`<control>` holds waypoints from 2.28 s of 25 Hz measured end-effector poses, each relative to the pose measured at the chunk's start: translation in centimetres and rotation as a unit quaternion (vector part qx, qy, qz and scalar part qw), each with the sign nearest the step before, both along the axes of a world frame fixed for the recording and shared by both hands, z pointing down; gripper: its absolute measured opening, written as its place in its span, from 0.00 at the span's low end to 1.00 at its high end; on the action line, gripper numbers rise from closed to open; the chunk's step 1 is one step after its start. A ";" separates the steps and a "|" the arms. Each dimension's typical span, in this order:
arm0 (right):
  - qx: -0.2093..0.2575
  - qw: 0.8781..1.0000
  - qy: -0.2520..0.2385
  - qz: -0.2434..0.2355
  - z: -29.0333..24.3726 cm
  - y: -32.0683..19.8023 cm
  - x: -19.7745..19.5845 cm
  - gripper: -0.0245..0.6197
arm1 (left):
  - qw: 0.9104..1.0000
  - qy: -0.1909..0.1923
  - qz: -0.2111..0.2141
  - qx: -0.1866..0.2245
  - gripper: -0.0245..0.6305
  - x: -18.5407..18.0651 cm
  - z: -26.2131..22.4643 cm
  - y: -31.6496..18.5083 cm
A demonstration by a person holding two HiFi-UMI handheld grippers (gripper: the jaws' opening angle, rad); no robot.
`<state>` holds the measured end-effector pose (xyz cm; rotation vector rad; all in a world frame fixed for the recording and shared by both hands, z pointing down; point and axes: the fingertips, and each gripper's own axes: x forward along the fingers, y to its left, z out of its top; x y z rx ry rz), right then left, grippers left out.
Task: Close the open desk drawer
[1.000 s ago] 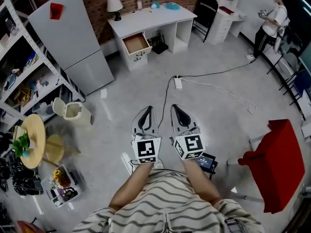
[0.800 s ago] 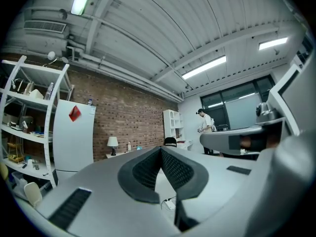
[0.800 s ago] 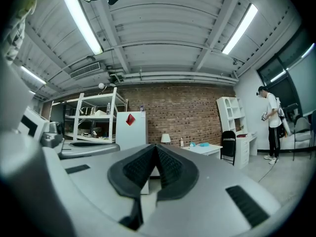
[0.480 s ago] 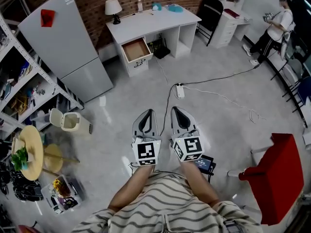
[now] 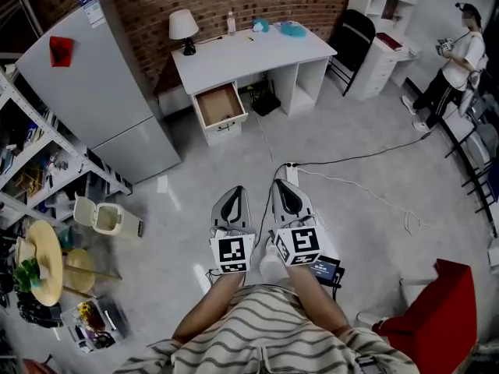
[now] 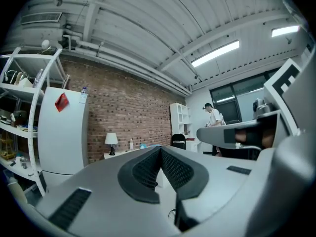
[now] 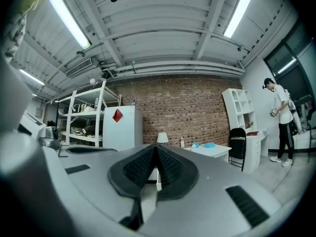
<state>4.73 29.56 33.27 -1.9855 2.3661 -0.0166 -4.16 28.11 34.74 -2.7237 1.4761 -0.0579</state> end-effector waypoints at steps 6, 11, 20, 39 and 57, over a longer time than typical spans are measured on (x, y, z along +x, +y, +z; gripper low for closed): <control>0.002 0.999 0.009 -0.033 -1.5 -10.0 5.8 0.05 | 1.000 0.003 -0.024 0.008 0.05 6.6 -2.0 -9.9; -0.003 0.998 -0.004 -0.057 -1.2 -14.7 8.1 0.05 | 0.999 -0.012 -0.051 -0.002 0.05 8.3 -2.0 -14.6; -0.021 0.996 -0.020 -0.084 0.6 -20.4 8.1 0.05 | 0.995 -0.035 -0.088 -0.037 0.05 7.4 0.7 -18.9; -0.026 0.995 0.012 -0.095 1.3 -44.4 2.9 0.05 | 0.996 0.010 -0.083 -0.040 0.05 3.6 1.5 -43.1; -0.041 0.993 0.008 -0.114 4.2 -59.9 3.2 0.05 | 0.991 0.008 -0.111 -0.069 0.05 3.8 4.8 -57.5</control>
